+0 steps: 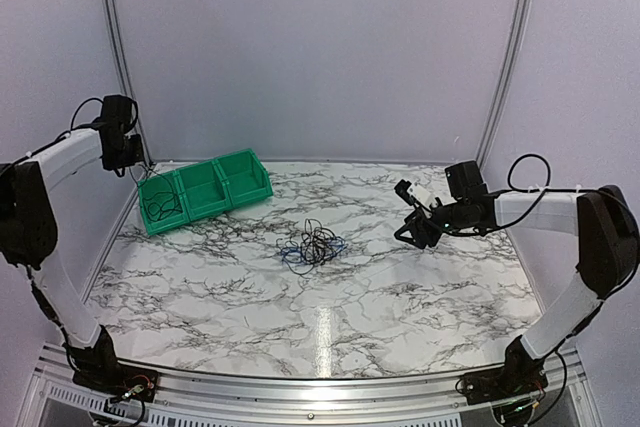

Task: Untangle the cables

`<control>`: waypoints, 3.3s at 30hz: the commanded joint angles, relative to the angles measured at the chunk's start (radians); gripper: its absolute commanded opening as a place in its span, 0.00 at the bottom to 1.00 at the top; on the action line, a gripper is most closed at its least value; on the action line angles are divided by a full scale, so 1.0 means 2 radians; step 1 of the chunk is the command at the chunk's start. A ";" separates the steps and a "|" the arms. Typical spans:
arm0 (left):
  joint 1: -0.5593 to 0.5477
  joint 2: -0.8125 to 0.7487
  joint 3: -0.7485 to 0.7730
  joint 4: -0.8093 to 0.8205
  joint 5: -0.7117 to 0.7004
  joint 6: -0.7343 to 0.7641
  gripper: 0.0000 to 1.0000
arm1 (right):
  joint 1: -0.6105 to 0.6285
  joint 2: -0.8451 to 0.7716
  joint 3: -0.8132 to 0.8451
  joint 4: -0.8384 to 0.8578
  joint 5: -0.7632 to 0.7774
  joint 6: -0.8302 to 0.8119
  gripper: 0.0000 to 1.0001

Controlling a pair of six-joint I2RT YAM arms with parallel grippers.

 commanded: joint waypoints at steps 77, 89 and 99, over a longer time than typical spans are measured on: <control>-0.023 0.037 -0.035 0.016 0.060 -0.021 0.55 | 0.007 0.020 0.029 -0.035 -0.014 -0.028 0.57; -0.034 -0.020 -0.039 0.010 0.165 0.007 0.99 | 0.009 0.022 0.029 -0.035 -0.013 -0.030 0.57; -0.151 -0.165 -0.160 0.128 0.209 0.066 0.99 | 0.031 0.000 0.070 -0.058 0.005 -0.042 0.57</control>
